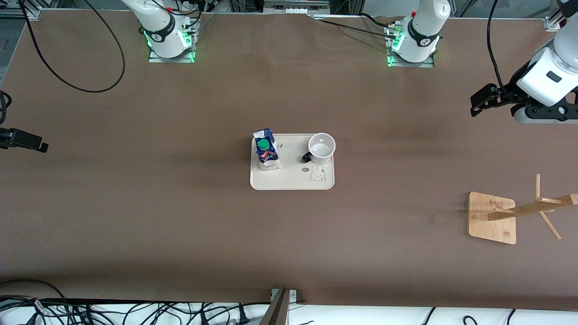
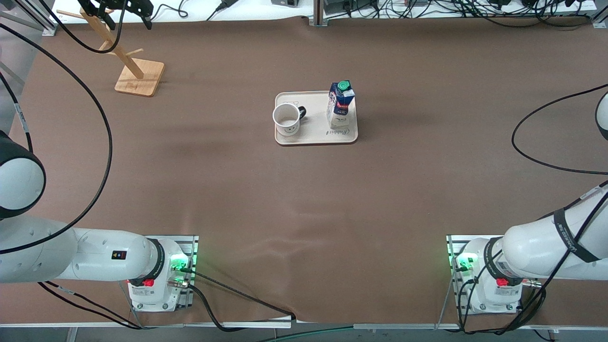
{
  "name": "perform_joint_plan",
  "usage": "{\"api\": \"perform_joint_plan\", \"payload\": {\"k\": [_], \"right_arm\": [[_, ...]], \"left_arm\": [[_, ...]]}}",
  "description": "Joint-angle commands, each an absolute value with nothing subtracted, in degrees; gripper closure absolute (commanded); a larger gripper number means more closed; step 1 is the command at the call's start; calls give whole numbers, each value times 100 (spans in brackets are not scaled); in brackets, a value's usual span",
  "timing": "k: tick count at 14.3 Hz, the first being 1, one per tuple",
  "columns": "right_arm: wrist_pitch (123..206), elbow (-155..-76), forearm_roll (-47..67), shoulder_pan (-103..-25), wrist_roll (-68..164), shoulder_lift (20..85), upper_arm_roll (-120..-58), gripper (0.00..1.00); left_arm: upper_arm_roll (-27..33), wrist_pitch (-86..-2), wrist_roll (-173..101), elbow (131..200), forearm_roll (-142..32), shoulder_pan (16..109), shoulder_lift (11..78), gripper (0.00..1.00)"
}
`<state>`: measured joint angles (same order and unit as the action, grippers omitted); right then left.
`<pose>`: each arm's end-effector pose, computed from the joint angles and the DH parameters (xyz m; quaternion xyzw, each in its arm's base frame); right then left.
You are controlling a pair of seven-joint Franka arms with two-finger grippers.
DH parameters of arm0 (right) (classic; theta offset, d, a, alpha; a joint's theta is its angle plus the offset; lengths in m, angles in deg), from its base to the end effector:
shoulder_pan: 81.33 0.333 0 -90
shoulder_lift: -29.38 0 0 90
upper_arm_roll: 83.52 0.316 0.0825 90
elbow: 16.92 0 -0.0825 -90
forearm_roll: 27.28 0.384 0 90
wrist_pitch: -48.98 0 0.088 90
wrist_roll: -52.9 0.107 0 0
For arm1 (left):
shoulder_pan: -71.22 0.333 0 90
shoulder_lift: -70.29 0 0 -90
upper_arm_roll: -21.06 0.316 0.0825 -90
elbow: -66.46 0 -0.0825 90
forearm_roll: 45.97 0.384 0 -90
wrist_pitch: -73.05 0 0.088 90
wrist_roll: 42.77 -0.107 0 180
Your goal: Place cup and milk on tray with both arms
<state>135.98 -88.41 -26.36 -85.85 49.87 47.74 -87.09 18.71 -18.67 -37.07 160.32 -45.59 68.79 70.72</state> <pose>0.6388 -0.0821 0.5795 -0.9988 0.0426 0.0246 0.0006 0.5513 -0.0455 0.5994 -0.9999 -0.0079 0.0145 0.0048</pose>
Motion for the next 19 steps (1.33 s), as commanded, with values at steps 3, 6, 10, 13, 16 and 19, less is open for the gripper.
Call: {"api": "perform_joint_plan", "payload": {"k": [3, 6, 10, 13, 16, 19], "right_arm": [[13748, -9637, -2763, -8765, 5018, 4055, -8379, 0], [14054, -10171, -2938, -8757, 5551, 3730, -8108, 0], [14285, -10472, -2948, -8862, 5677, 3571, -8001, 0], [14277, -10420, -2948, -8784, 5616, 3606, -8018, 0], [14179, -10420, -2983, -8389, 5642, 3589, -8298, 0], [14170, -10420, -2965, -8361, 5590, 3589, -8370, 0]], "left_arm": [[1921, -1932, -3768, 16112, -4641, 6796, 7152, 0], [1921, -1923, -3768, 16103, -4632, 6796, 7134, 0], [1868, -1871, -3785, 16024, -4615, 6822, 7002, 0], [1860, -1836, -3785, 16006, -4615, 6831, 6985, 0], [1851, -1836, -3785, 16006, -4615, 6831, 6994, 0], [1868, -1827, -3803, 16006, -4623, 6867, 6985, 0]]}}
